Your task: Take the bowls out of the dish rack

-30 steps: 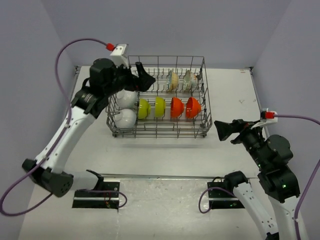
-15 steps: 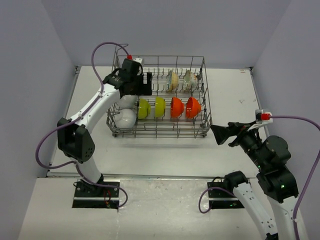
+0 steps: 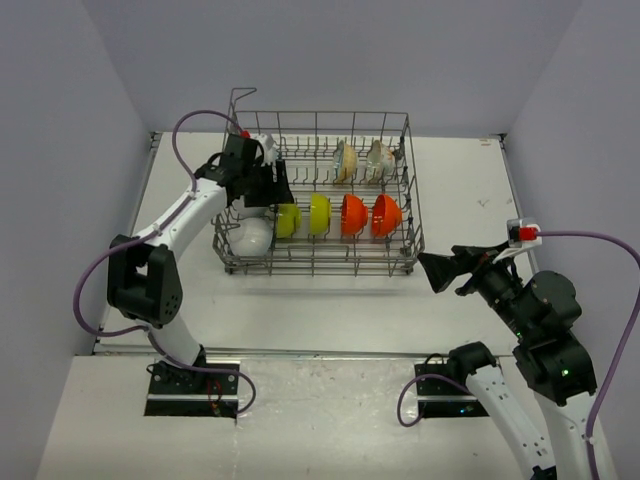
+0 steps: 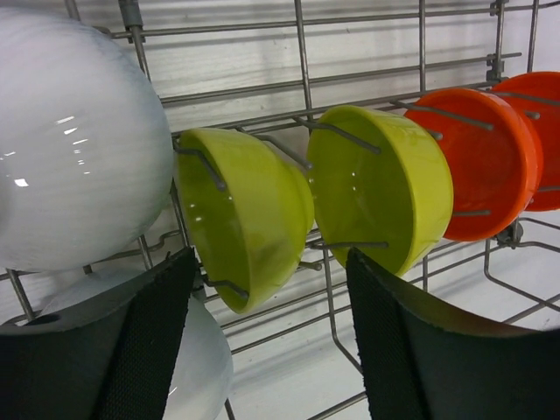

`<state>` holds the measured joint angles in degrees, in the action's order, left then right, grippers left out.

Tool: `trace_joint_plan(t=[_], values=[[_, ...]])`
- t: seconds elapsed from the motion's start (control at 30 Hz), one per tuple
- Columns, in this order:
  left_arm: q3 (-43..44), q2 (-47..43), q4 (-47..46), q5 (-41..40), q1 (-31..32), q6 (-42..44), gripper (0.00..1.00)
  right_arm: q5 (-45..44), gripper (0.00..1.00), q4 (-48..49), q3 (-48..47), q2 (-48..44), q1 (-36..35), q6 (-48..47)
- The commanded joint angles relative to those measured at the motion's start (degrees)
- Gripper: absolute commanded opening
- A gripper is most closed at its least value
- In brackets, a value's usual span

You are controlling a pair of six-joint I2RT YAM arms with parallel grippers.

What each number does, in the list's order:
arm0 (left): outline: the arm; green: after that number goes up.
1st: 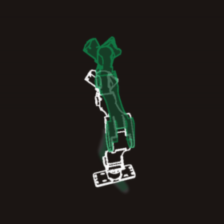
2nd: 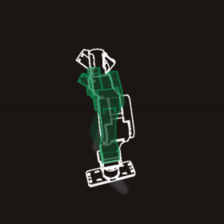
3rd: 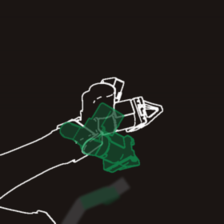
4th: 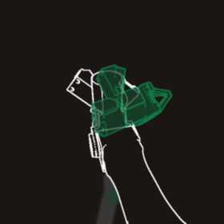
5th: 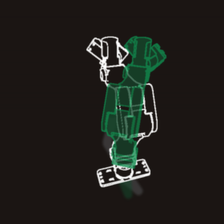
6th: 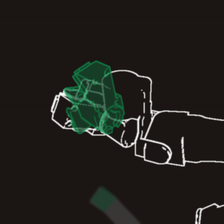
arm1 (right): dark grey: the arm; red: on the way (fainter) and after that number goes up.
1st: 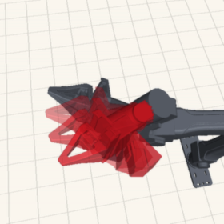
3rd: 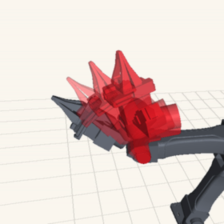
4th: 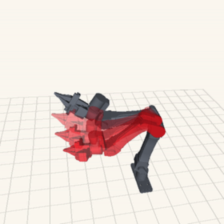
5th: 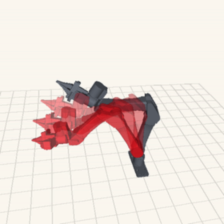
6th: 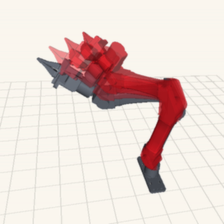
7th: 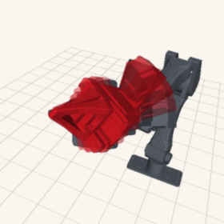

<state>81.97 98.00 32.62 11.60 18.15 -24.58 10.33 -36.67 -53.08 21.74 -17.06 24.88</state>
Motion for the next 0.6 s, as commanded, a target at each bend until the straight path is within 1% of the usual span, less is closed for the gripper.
trace_joint_plan(t=[0.0,0.07,0.13,0.2,0.27,0.37,0.4,0.57], values=[[-1.29,-0.62,-4.67,4.84,-0.05,-1.0,0.69,2.07,0.99,0.45,0.08,0.68,0.18,-0.01],[-1.55,0.35,-4.76,5.37,-0.05,-1.17,0.65,2.15,0.99,0.37,0.08,0.68,0.18,-0.19],[-1.9,0.79,-5.28,5.89,-0.05,-0.91,0.58,1.72,0.99,0.1,-0.01,0.68,0.19,-0.54],[-2.17,1.14,-5.46,5.98,-0.05,-0.74,0.54,1.19,0.99,-0.07,0.17,0.68,0.19,-0.71],[-2.78,1.32,-5.72,6.68,-0.05,-0.65,0.52,1.1,0.99,-0.16,0.26,0.76,0.18,-0.98],[-3.75,1.85,-6.69,7.3,-0.05,-0.73,0.51,1.71,0.99,0.1,0.17,0.76,0.19,-0.98],[-3.93,2.2,-6.69,7.56,-0.05,-0.65,0.49,2.06,0.99,0.02,0.08,0.85,0.27,-0.98],[-6.3,1.5,-8.89,8.35,-0.22,-1.44,0.47,3.65,0.99,0.19,-0.71,1.55,0.18,-1.42]])
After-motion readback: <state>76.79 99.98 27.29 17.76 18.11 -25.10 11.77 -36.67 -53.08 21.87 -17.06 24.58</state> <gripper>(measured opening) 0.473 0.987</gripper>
